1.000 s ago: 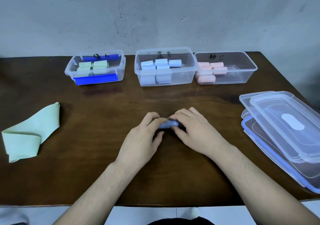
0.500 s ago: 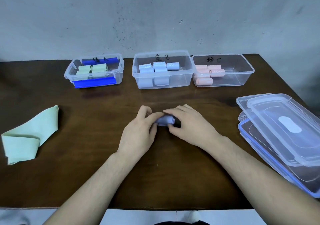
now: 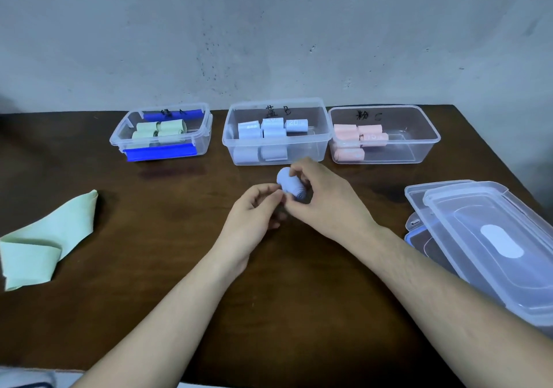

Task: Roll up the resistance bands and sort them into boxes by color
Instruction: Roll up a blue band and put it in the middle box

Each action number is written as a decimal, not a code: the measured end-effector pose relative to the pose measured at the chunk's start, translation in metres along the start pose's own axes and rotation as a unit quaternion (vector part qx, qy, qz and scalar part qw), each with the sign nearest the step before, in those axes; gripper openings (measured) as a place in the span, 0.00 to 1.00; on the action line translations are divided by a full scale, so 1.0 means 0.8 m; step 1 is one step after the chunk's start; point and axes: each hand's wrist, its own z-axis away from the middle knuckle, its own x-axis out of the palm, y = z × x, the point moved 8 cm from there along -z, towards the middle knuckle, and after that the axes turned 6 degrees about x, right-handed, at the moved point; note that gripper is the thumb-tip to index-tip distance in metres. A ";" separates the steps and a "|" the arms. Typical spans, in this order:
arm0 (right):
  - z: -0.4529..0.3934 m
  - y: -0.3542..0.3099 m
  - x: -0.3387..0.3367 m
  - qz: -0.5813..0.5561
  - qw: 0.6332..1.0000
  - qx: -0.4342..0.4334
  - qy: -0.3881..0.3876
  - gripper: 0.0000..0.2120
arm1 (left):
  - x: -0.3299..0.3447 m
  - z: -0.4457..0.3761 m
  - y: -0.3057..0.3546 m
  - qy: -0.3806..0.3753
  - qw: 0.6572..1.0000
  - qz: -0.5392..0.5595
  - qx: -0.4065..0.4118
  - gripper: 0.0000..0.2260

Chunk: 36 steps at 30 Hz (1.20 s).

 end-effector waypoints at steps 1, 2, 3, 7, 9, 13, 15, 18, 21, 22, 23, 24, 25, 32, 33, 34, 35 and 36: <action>-0.002 0.000 0.000 -0.011 1.000 -0.006 -0.006 0.16 | 0.004 -0.003 0.001 0.000 1.000 0.031 -0.006 0.09; -0.004 0.003 -0.001 -0.022 1.000 -0.010 -0.013 0.16 | 0.010 -0.005 0.002 0.001 0.999 0.052 -0.011 0.09; -0.006 0.006 0.000 -0.032 0.999 -0.011 -0.017 0.15 | 0.014 -0.006 0.004 0.001 0.998 0.067 -0.015 0.10; -0.017 0.025 -0.007 -0.086 0.996 0.005 -0.018 0.19 | 0.031 -0.016 0.015 -0.012 0.995 0.096 -0.020 0.11; -0.019 0.028 -0.011 -0.103 0.995 0.004 -0.016 0.22 | 0.033 -0.022 0.023 -0.020 0.995 0.099 -0.009 0.11; -0.027 0.032 -0.018 -0.109 0.994 -0.008 -0.020 0.22 | 0.034 -0.039 0.032 -0.031 0.998 0.049 0.008 0.08; -0.035 0.031 -0.020 -0.097 0.995 -0.014 -0.031 0.22 | 0.031 -0.049 0.036 -0.035 0.999 0.018 0.015 0.08; -0.051 0.030 -0.027 -0.031 0.999 -0.028 -0.033 0.19 | 0.025 -0.063 0.044 -0.050 0.998 -0.022 0.030 0.07; -0.072 0.028 -0.040 0.032 0.998 -0.051 -0.006 0.16 | 0.019 -0.078 0.053 -0.067 0.997 -0.037 0.028 0.06; -0.078 0.025 -0.044 0.042 0.997 -0.061 0.004 0.16 | 0.017 -0.084 0.058 -0.078 0.996 -0.043 0.032 0.06; -0.084 0.021 -0.048 0.052 0.996 -0.074 0.013 0.15 | 0.016 -0.090 0.063 -0.088 0.994 -0.050 0.039 0.06; -0.089 0.016 -0.051 0.061 0.994 -0.091 0.023 0.14 | 0.013 -0.095 0.067 -0.094 0.993 -0.057 0.044 0.07; -0.095 0.010 -0.052 0.073 0.991 -0.106 0.033 0.13 | 0.009 -0.103 0.073 -0.098 0.992 -0.067 0.052 0.10; -0.148 -0.018 -0.055 0.161 0.980 -0.121 0.006 0.12 | -0.008 -0.155 0.107 -0.133 0.971 -0.169 0.102 0.10; -0.158 -0.016 -0.058 0.164 0.981 -0.102 -0.007 0.12 | -0.009 -0.163 0.113 -0.136 0.967 -0.184 0.114 0.10; -0.167 -0.014 -0.061 0.168 0.982 -0.088 -0.016 0.13 | -0.012 -0.174 0.118 -0.135 0.962 -0.201 0.125 0.11; -0.180 -0.011 -0.063 0.180 0.981 -0.075 -0.021 0.13 | -0.016 -0.188 0.122 -0.133 0.957 -0.220 0.137 0.11; -0.191 -0.004 -0.064 0.197 0.978 -0.063 -0.026 0.13 | -0.019 -0.200 0.125 -0.129 0.948 -0.249 0.150 0.10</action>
